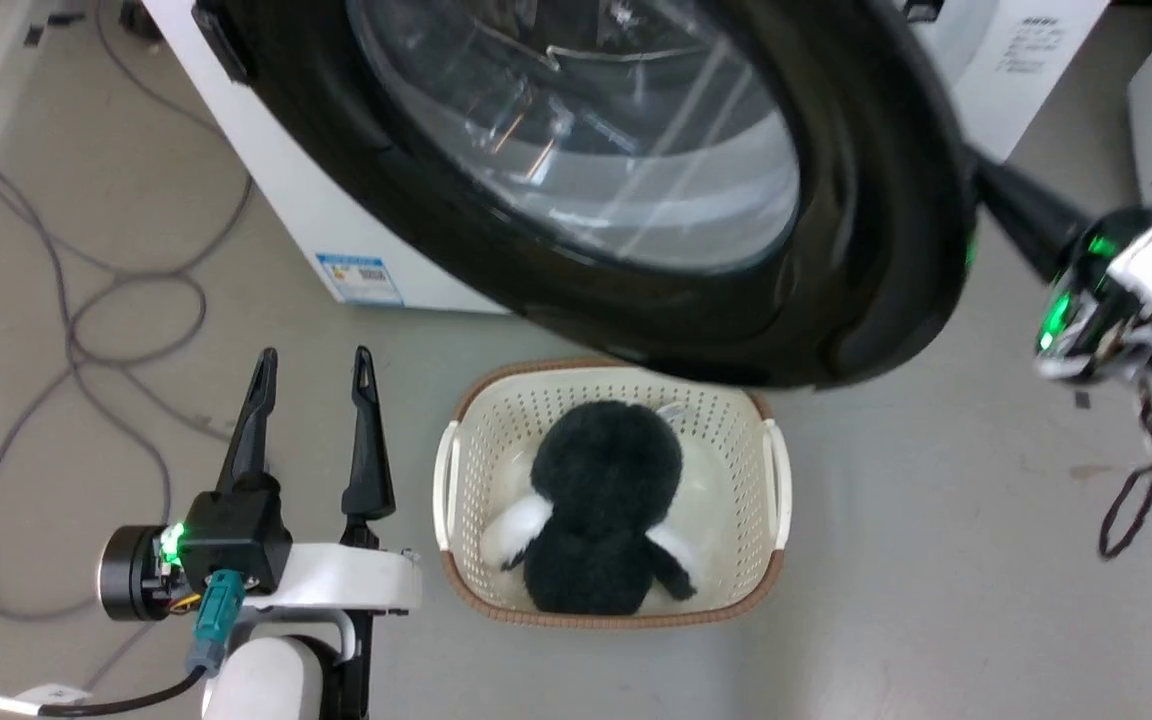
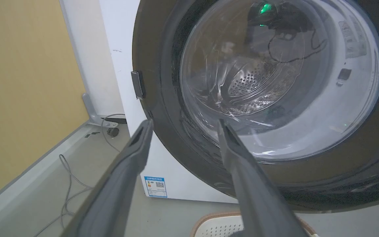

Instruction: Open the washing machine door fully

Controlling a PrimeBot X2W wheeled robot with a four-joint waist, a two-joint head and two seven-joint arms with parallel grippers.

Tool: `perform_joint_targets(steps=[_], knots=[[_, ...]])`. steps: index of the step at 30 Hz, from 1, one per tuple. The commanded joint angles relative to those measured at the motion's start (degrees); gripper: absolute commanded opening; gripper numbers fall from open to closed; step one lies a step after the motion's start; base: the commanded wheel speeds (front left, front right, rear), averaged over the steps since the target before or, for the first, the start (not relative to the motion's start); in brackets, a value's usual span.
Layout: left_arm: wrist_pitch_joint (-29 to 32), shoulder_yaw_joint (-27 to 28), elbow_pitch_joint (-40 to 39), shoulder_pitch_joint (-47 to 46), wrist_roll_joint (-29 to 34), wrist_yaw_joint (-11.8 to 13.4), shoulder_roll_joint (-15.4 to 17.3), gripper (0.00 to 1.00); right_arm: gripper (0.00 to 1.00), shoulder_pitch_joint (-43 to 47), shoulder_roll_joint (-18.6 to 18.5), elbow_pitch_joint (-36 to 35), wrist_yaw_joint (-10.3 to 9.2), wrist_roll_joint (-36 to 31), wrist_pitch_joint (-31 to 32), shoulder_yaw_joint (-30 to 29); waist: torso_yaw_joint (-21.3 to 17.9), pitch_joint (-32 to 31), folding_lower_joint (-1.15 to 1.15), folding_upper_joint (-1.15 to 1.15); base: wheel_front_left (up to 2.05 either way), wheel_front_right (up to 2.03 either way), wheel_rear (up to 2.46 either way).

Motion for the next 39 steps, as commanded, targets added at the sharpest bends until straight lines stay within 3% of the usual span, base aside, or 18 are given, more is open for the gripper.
perform_joint_targets(steps=[1,22,34,39], knots=[[-0.3,0.18,0.16,0.78,0.36,-0.15,0.05,1.0,0.0,2.42,0.84,-1.61,0.07,-0.09,0.41,0.11,-0.53,-1.31,0.0,0.0,0.0,0.0,0.0],[-0.3,-1.02,2.11,7.18,-0.95,-0.31,0.05,1.0,0.0,29.05,7.75,-24.14,0.07,-5.58,0.97,4.98,0.5,-10.51,0.0,0.0,0.0,0.0,0.0],[-0.3,-0.43,2.46,8.51,-1.03,-0.55,0.05,1.0,0.0,37.94,14.97,-28.14,0.07,-7.78,-1.26,10.7,0.82,-12.11,0.0,0.0,0.0,0.0,0.0],[-0.3,-0.29,2.72,9.05,-1.17,-0.57,0.05,1.0,0.0,39.32,15.88,-28.44,0.07,-10.48,-3.73,12.05,0.39,-13.03,0.0,0.0,0.0,0.0,0.0]])
